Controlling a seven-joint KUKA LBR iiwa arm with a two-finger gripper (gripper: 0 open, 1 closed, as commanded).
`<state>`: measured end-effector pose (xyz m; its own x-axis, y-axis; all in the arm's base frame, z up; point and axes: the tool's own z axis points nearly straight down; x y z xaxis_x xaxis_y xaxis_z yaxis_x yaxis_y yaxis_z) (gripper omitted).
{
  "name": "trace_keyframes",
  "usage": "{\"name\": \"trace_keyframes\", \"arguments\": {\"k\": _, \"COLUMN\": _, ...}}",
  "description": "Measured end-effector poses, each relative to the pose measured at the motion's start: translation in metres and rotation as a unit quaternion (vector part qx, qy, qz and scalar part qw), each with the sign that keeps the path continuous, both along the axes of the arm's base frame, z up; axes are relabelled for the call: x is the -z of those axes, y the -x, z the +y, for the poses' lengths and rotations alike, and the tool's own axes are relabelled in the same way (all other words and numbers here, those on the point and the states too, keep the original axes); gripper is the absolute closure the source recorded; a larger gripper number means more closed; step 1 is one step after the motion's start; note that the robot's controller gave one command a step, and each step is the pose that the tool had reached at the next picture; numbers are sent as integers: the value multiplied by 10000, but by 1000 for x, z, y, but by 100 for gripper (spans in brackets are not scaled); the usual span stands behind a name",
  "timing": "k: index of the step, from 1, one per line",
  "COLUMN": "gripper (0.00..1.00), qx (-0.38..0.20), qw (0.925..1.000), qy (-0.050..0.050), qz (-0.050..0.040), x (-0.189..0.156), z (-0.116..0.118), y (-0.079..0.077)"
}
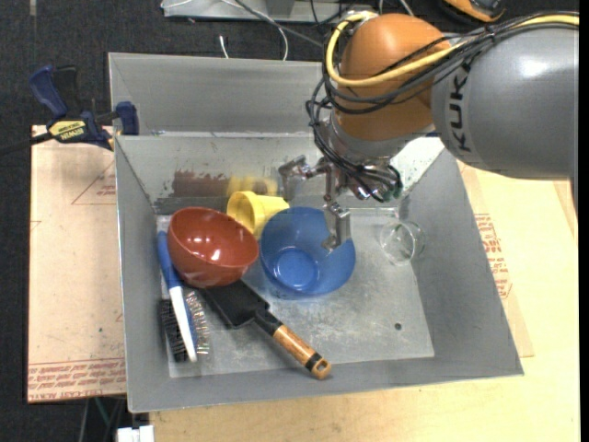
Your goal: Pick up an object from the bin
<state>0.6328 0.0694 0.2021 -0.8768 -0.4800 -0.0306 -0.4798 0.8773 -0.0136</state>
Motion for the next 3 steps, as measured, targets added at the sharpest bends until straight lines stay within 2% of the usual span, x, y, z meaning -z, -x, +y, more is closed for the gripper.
{"name": "trace_keyframes", "arguments": {"k": 1, "gripper": 0, "qx": 41, "qw": 10000, "qy": -18, "qz": 0, "x": 65, "z": 64, "y": -8}}
{"name": "trace_keyframes", "arguments": {"k": 2, "gripper": 0, "qx": -256, "qw": 9997, "qy": 12, "qz": -55, "x": 70, "z": 75, "y": 38}}
{"name": "trace_keyframes", "arguments": {"k": 3, "gripper": 100, "qx": 79, "qw": 9999, "qy": -6, "qz": -93, "x": 107, "z": 89, "y": 22}}
